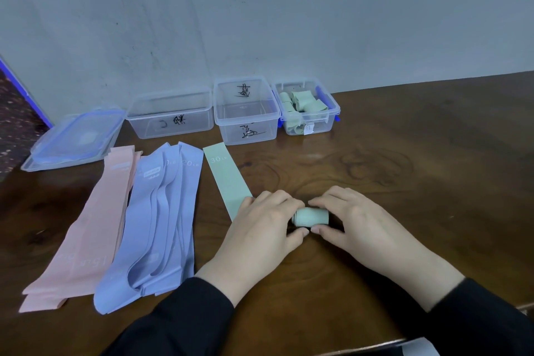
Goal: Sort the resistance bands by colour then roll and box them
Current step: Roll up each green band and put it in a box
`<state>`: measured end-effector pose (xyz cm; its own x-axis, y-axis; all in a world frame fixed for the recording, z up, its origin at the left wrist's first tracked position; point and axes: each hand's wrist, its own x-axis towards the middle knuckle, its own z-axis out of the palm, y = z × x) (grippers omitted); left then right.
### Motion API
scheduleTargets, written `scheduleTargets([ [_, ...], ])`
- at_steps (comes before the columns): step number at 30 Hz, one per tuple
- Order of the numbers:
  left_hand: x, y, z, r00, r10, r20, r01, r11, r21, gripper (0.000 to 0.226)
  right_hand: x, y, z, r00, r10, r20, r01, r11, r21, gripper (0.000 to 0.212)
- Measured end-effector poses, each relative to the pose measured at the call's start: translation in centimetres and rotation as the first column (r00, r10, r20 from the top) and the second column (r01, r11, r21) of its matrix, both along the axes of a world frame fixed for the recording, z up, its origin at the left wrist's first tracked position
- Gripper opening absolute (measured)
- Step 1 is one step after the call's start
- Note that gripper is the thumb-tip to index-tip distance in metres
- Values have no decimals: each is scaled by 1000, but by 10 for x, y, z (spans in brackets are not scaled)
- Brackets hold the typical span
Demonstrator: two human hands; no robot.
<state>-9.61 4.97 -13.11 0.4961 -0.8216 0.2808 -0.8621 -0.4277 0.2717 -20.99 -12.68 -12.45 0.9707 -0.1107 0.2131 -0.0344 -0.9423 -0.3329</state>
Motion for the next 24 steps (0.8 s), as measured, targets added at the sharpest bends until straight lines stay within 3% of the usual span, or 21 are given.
scheduleTargets([
  [6, -3, -10, 7, 998, 25, -64, -29, 998, -64, 44, 5, -2, 6, 998, -34, -45, 36, 999, 33, 37],
  [10, -6, -16, 17, 993, 23, -115, -49, 972, -231, 49, 1, 0, 9, 992, -126, 0, 116, 916, 384, 31],
  [12, -8, -19, 14, 998, -13, -66, -2, 974, -228, 42, 0, 2, 3, 992, -129, -18, 122, 878, 463, 29],
  [16, -10, -24, -1, 994, -66, 81, 80, 980, -183, 31, -7, 1, -3, 992, -123, -18, 116, 869, 481, 27],
  [19, -9, -22, 1, 993, -58, 106, 75, 984, -161, 31, -8, -1, -2, 993, -116, -6, 103, 860, 499, 29],
  [22, -12, -17, 6, 998, -58, 30, 60, 993, -102, 40, -8, 1, -1, 992, -123, -10, 110, 845, 523, 29],
  [24, -13, -14, 12, 984, -44, -171, 26, 994, -107, 48, -10, 2, 2, 995, -100, -18, 93, 817, 569, 28],
])
